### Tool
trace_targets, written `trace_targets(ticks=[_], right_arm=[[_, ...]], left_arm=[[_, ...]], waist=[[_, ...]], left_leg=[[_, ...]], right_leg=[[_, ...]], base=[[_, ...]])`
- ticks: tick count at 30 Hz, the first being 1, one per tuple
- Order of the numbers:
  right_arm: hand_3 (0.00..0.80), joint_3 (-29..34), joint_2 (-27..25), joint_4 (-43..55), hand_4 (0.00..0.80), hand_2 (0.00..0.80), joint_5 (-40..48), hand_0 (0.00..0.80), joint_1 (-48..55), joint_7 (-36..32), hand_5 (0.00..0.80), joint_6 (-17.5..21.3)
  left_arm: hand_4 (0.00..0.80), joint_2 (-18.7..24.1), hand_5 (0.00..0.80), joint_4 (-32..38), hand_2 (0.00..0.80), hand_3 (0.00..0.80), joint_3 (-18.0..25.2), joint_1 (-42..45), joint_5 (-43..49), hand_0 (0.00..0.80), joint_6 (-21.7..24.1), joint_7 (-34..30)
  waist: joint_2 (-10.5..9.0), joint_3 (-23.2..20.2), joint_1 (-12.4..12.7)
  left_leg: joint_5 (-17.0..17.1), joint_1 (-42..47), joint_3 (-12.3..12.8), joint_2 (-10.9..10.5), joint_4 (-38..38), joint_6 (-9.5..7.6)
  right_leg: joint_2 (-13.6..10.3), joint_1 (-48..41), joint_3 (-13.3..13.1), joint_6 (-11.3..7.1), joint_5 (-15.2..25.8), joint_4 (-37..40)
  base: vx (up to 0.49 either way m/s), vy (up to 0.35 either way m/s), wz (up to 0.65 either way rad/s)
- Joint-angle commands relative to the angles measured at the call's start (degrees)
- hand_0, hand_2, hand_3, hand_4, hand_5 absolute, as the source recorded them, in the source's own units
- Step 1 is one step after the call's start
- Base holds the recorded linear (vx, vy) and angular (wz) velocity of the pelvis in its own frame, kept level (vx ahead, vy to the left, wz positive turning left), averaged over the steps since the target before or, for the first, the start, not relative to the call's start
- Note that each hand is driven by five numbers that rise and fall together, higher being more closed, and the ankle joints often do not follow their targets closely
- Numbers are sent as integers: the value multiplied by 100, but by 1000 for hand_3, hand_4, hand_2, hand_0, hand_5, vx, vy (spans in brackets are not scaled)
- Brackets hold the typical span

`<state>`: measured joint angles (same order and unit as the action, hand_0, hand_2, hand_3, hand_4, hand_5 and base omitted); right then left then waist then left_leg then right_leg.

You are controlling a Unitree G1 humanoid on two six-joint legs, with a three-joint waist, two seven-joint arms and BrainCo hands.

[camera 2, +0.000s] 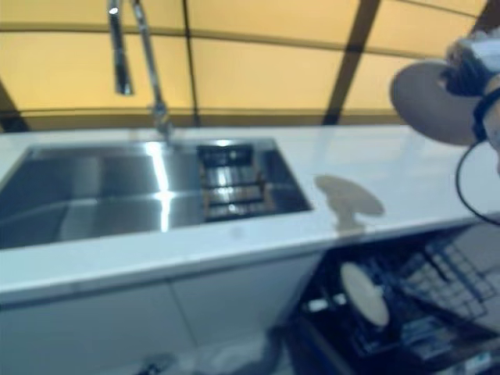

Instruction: Take plates into dishwasher

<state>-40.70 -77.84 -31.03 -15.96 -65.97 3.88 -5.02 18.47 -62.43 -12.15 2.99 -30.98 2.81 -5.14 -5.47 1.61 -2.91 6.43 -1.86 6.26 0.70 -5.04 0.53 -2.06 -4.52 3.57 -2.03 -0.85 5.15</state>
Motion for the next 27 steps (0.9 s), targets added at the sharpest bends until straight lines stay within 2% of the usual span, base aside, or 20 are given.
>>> trace_targets(ticks=[1, 9, 16, 23, 27], right_arm=[[800, 830, -460, -218, 800, 800, 406, 800, 271, 82, 800, 167], [800, 2715, -524, 59, 800, 800, 462, 800, 2451, 51, 800, 173], [800, 3876, -284, 217, 800, 800, 498, 800, 3828, 76, 800, 183], [800, 4561, 273, 561, 800, 800, 354, 800, 4730, 199, 800, 71], [800, 4645, 656, 714, 800, 800, 283, 800, 4915, 284, 800, -83]], left_arm=[[0, 56, 0, -286, 0, 0, 165, -209, 226, 0, 55, -135], [0, 2, 0, -302, 0, 0, 276, -203, 344, 0, 65, -115], [0, -1, 0, -313, 0, 0, 331, -182, 422, 0, 46, -112], [0, -24, 0, -321, 0, 0, 420, -123, 504, 0, 84, -118], [0, -10, 0, -289, 0, 0, 400, -133, 505, 0, 68, -113]], waist=[[-105, -147, 24], [-77, -167, -244], [-48, -130, -351], [42, -84, -406], [105, -31, -400]], left_leg=[[-1003, 572, 101, -298, 4, -228], [-1034, 624, 387, -227, 4, -247], [-1033, 621, 502, -184, 4, -249], [-1030, 587, 519, -181, 4, -254], [-1016, 546, 508, -186, 4, -262]], right_leg=[[316, 141, 123, -213, 166, -15], [377, 185, -75, -210, 198, -15], [404, 222, -177, -210, 223, -15], [423, 268, -233, -203, 232, -15], [424, 310, -227, -200, 243, -15]], base=[[-4, -37, -17], [-8, -34, -18], [0, -40, -10], [11, -38, -5], [-7, -45, 0]])
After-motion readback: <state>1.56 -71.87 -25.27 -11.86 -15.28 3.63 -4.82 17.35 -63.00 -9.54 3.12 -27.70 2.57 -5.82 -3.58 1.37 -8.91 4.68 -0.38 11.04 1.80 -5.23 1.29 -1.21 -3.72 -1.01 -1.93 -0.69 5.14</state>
